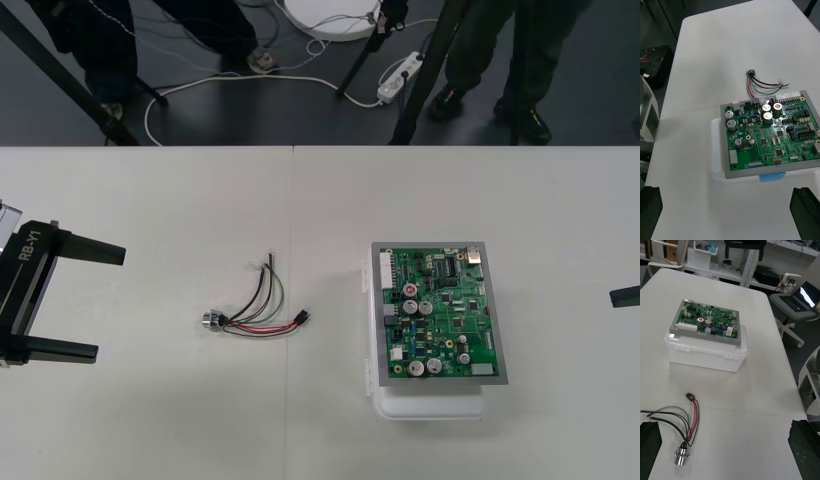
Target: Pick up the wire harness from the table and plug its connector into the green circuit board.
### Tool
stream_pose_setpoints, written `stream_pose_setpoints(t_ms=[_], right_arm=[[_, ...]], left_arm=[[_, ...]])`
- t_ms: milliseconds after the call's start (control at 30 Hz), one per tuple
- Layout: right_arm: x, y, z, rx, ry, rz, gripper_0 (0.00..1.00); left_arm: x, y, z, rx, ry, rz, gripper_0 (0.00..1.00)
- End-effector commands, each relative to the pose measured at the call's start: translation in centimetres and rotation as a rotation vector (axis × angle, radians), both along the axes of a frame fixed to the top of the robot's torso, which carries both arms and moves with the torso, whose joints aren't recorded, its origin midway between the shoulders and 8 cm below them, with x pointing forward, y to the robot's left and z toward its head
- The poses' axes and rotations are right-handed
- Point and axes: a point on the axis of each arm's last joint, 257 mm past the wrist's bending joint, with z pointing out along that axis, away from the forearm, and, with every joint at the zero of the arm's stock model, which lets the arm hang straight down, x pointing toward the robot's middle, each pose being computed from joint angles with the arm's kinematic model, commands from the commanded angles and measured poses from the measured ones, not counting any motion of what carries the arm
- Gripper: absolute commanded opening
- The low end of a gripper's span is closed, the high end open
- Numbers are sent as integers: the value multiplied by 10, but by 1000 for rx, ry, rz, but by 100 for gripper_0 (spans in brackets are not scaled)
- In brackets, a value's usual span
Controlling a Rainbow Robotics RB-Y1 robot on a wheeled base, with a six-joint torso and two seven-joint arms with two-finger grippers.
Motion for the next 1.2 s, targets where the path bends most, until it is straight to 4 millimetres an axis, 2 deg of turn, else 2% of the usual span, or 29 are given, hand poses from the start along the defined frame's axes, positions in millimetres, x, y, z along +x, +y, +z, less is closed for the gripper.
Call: stream_pose_setpoints(t_ms=[33,1200], right_arm=[[6,1,14,-14,-77,24,100],[6,1,14,-14,-77,24,100]], left_arm=[[7,4,6,10,12,54,100],[7,4,6,10,12,54,100]])
